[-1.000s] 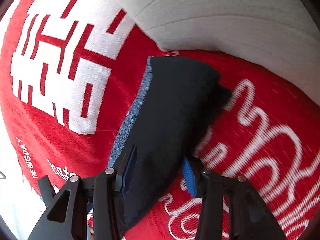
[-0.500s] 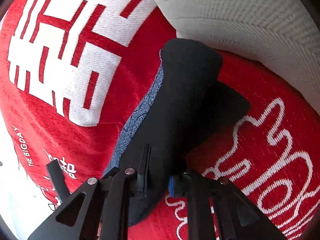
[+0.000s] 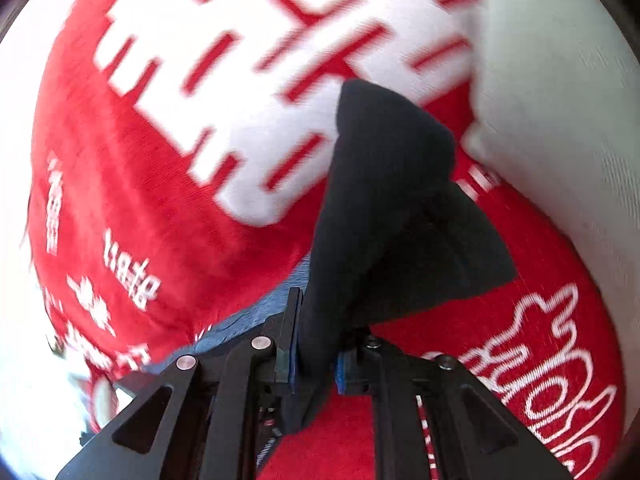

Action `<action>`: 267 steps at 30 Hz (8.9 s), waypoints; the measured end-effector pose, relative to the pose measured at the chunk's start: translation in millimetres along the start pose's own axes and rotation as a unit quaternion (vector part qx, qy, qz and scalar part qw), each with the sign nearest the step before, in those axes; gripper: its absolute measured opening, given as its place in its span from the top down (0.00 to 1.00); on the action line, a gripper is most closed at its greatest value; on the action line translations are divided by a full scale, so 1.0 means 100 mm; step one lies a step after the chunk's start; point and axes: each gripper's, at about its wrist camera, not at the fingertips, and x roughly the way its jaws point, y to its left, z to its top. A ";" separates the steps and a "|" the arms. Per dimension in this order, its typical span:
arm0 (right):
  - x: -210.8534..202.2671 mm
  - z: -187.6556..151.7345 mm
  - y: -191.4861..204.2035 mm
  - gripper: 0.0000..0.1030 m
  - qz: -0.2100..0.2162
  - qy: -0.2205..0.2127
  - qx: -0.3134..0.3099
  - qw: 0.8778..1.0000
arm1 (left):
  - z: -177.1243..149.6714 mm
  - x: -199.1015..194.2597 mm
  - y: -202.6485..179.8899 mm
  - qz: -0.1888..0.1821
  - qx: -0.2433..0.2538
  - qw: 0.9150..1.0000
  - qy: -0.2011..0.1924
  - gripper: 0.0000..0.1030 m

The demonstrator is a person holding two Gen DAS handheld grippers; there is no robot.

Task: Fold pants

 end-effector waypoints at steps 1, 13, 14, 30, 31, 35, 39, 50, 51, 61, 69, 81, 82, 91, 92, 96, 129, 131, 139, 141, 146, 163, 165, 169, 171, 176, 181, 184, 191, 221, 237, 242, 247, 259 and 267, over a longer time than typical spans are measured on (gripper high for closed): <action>-0.01 0.00 0.11 0.86 0.002 0.002 -0.016 1.000 | -0.01 -0.01 0.01 -0.004 0.001 1.000 -0.003 0.59; 0.24 -0.36 1.50 0.86 0.031 0.058 -0.195 0.979 | -0.29 -0.31 1.11 -0.094 -0.064 0.994 -0.002 0.60; 0.28 -0.41 1.59 0.86 0.031 0.063 -0.206 0.976 | -0.37 -0.41 1.30 -0.083 -0.070 0.994 -0.005 0.60; 1.51 -2.49 2.54 0.51 -0.182 0.098 -0.511 0.834 | -0.88 -0.60 3.52 -0.031 -0.166 0.986 0.009 0.19; 1.45 -2.54 2.57 0.44 -0.178 0.096 -0.520 0.830 | -0.79 -0.57 3.50 -0.036 -0.165 0.986 0.007 0.19; 1.04 -2.53 2.56 0.42 -0.161 0.099 -0.509 0.840 | -0.64 -0.65 3.40 -0.087 -0.146 0.985 0.012 0.19; 0.77 -2.22 2.30 0.41 -0.174 0.122 -0.407 0.888 | -0.49 -0.65 3.06 -0.130 -0.101 0.986 0.016 0.19; 0.64 -2.01 1.78 0.42 -0.177 0.152 -0.309 0.922 | -0.28 -0.33 2.61 -0.170 -0.078 0.980 0.064 0.70; 0.64 -2.00 1.74 0.42 -0.175 0.155 -0.297 0.926 | -0.28 -0.29 2.60 -0.170 -0.077 0.980 0.069 0.80; 0.54 -1.86 1.65 0.50 -0.173 0.156 -0.272 0.934 | -0.58 -0.30 2.64 -0.164 -0.061 0.980 0.099 0.94; 0.53 -1.72 1.59 0.50 -0.159 0.158 -0.252 0.941 | -0.62 -0.47 2.72 -0.125 -0.081 0.987 0.067 0.94; 1.14 -0.72 1.49 0.71 -0.137 0.153 -0.167 0.964 | -0.05 -0.29 2.31 -0.099 -0.063 0.992 0.054 0.94; 1.20 -0.69 1.51 0.71 -0.135 0.155 -0.169 0.964 | -0.05 -0.21 2.29 -0.090 -0.063 0.992 0.060 0.94; 1.86 -0.65 1.44 0.77 -0.152 0.198 -0.217 0.944 | -0.09 0.06 2.23 -0.065 -0.071 0.992 0.079 0.94; 1.84 -0.65 1.43 0.77 -0.151 0.197 -0.214 0.945 | -0.09 0.07 2.22 -0.063 -0.073 0.992 0.079 0.94; 1.74 -0.68 1.39 0.77 -0.150 0.199 -0.204 0.947 | -0.10 0.06 2.22 -0.063 -0.082 0.991 0.080 0.94; 0.67 -1.18 1.47 0.47 -0.112 0.254 -0.242 0.930 | -0.40 -0.72 2.19 -0.061 -0.139 0.986 0.071 0.06; 0.67 -1.17 1.49 0.47 -0.112 0.256 -0.247 0.928 | -0.41 -0.73 2.19 -0.049 -0.140 0.986 0.077 0.06; 0.66 -1.07 1.58 0.21 -0.128 0.249 -0.277 0.919 | -0.53 -0.86 2.34 0.000 -0.164 0.982 0.095 0.06; 0.67 -1.06 1.60 0.20 -0.136 0.249 -0.281 0.917 | -0.58 -0.88 2.40 0.005 -0.170 0.981 0.095 0.06; 0.70 -1.09 1.72 0.18 -0.150 0.235 -0.285 0.917 | -0.66 -0.83 2.54 0.002 -0.163 0.981 0.109 0.06; 1.14 -2.05 2.92 0.10 -0.177 0.228 -0.301 0.909 | -1.20 -0.83 4.25 0.007 -0.217 0.971 0.105 0.06; 1.21 -2.20 3.08 0.10 -0.174 0.236 -0.310 0.905 | -1.28 -0.80 4.47 0.001 -0.236 0.966 0.104 0.06; 1.36 -2.34 3.29 0.10 -0.174 0.245 -0.326 0.896 | -1.42 -0.69 4.85 -0.012 -0.272 0.957 0.099 0.06; 1.41 -2.40 3.35 0.10 -0.177 0.250 -0.331 0.893 | -1.50 -0.65 5.03 -0.032 -0.306 0.947 0.091 0.06; 1.47 -2.44 3.37 0.10 -0.185 0.256 -0.340 0.886 | -1.64 -0.54 5.24 -0.060 -0.360 0.927 0.083 0.06; 1.49 -2.35 3.24 0.10 -0.207 0.239 -0.349 0.882 | -1.63 -0.42 5.25 -0.066 -0.377 0.921 0.074 0.06; 1.48 -2.21 3.11 0.10 -0.220 0.222 -0.335 0.889 | -1.60 -0.33 5.28 -0.071 -0.391 0.915 0.069 0.06; 1.81 -1.95 2.74 0.11 -0.199 0.236 -0.235 0.922 | -1.53 -0.19 5.23 -0.074 -0.394 0.914 0.063 0.06; 1.93 -2.36 2.97 0.09 -0.138 0.274 -0.349 0.886 | -1.45 -0.02 5.25 -0.217 -0.438 0.870 -0.061 0.06; 1.94 -1.76 3.42 0.09 -0.114 0.296 -0.321 0.893 | -1.45 -0.05 5.26 -0.070 -0.427 0.902 0.001 0.78; 2.16 -1.65 3.96 0.09 -0.092 0.344 -0.343 0.869 | -1.32 -0.18 5.03 -0.010 -0.357 0.934 -0.009 0.78; 2.59 -1.77 4.73 0.07 -0.074 0.401 -0.390 0.826 | -1.22 -0.21 4.84 0.034 -0.298 0.954 -0.012 0.78; 3.72 -2.98 5.99 0.02 -0.091 0.540 -0.469 0.693 | -1.12 -0.21 4.73 0.071 -0.261 0.963 -0.009 0.78; 4.04 -3.58 5.87 0.06 -0.179 0.573 -0.535 0.594 | -1.09 -0.24 4.65 0.085 -0.237 0.968 -0.011 0.78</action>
